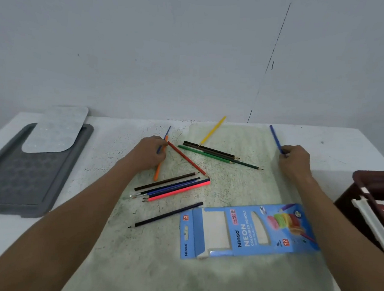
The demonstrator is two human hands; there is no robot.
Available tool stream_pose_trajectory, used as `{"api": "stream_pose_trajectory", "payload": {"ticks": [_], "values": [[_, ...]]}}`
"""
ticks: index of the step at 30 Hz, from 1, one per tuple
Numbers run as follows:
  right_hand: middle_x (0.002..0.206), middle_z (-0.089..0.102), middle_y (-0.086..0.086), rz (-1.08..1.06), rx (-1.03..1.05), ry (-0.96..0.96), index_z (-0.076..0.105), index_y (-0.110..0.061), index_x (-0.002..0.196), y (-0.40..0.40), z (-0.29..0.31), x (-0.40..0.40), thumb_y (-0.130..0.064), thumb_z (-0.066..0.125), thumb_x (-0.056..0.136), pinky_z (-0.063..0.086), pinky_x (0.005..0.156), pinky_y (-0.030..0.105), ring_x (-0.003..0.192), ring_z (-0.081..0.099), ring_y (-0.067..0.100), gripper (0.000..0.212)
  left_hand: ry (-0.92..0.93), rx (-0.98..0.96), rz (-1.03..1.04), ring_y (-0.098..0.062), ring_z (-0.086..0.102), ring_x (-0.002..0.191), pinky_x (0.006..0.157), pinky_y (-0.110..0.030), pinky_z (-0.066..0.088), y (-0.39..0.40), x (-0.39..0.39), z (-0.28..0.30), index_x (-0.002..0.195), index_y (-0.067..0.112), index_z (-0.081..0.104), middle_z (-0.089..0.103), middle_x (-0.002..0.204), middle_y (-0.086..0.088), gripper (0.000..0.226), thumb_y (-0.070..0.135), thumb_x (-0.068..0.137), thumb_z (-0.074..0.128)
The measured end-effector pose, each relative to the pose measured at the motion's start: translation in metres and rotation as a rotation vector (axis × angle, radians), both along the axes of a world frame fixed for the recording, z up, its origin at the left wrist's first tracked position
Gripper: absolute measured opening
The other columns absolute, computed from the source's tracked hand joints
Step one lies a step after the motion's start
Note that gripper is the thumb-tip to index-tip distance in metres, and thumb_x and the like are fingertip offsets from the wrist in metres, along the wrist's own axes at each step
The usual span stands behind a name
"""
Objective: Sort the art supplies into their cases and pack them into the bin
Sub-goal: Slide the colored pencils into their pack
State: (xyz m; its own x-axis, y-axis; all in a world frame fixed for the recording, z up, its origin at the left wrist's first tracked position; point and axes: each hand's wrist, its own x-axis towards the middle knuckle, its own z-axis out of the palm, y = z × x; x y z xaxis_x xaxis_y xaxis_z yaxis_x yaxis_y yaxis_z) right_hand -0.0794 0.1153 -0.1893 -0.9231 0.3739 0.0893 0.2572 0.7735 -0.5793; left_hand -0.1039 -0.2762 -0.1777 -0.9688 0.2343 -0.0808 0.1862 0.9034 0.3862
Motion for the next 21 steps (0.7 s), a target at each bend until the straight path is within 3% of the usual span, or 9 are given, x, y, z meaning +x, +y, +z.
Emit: {"api": "stream_pose_trajectory", "payload": {"ticks": [6,8,12,15,19,21], "values": [[0.104,0.066,0.022,0.157,0.016,0.051,0.068,0.003,0.108,-0.031,0.0,0.002,0.006,0.052,0.087,0.041,0.08,0.027,0.093,0.059,0.034,0.027,0.089,0.037,-0.072,-0.026,0.058,0.111,0.101,-0.033,0.042,0.006,0.002,-0.007,0.123,0.008,0.062,0.06,0.129,-0.005,0.038,0.011,0.086,0.057],[0.108,0.064,0.018,0.219,0.019,0.03,0.068,-0.001,0.11,-0.04,-0.001,0.003,0.003,0.054,0.088,0.038,0.079,0.022,0.095,0.057,0.029,0.027,0.054,0.083,-0.059,-0.022,0.059,0.104,0.093,-0.029,0.043,0.009,0.004,-0.008,0.124,0.014,0.062,0.059,0.129,-0.001,0.037,0.013,0.087,0.058],[0.109,0.064,0.01,0.39,0.016,-0.044,0.069,-0.006,0.109,-0.057,0.0,0.009,0.001,0.056,0.088,0.039,0.078,0.021,0.085,0.053,0.017,0.025,-0.015,0.118,-0.078,-0.015,0.062,0.089,0.081,-0.028,0.05,0.013,0.012,-0.004,0.12,0.029,0.062,0.068,0.104,-0.001,0.037,0.015,0.087,0.061],[0.103,0.064,0.004,0.526,0.028,-0.149,0.07,-0.009,0.107,-0.062,0.01,0.014,-0.003,0.055,0.09,0.041,0.072,0.018,0.08,0.056,0.013,0.024,-0.096,0.102,-0.13,-0.011,0.062,0.084,0.076,-0.025,0.046,0.008,0.017,0.007,0.115,0.033,0.064,0.067,0.093,0.007,0.038,0.012,0.084,0.062],[0.105,0.068,0.003,0.626,0.046,-0.222,0.069,-0.014,0.108,-0.068,0.028,0.003,-0.021,0.062,0.09,0.041,0.071,0.017,0.075,0.055,0.001,0.021,-0.119,0.061,-0.158,-0.007,0.062,0.087,0.084,-0.025,0.047,0.007,0.01,0.022,0.116,0.022,0.066,0.067,0.098,0.013,0.033,0.017,0.083,0.064],[0.108,0.064,0.0,0.651,0.055,-0.299,0.065,-0.015,0.117,-0.076,0.036,-0.003,-0.035,0.068,0.085,0.04,0.076,0.021,0.082,0.057,0.006,0.038,-0.06,0.055,-0.136,-0.008,0.058,0.09,0.09,-0.027,0.047,0.017,-0.003,0.025,0.117,0.019,0.065,0.066,0.103,0.008,0.032,0.02,0.086,0.06]]}}
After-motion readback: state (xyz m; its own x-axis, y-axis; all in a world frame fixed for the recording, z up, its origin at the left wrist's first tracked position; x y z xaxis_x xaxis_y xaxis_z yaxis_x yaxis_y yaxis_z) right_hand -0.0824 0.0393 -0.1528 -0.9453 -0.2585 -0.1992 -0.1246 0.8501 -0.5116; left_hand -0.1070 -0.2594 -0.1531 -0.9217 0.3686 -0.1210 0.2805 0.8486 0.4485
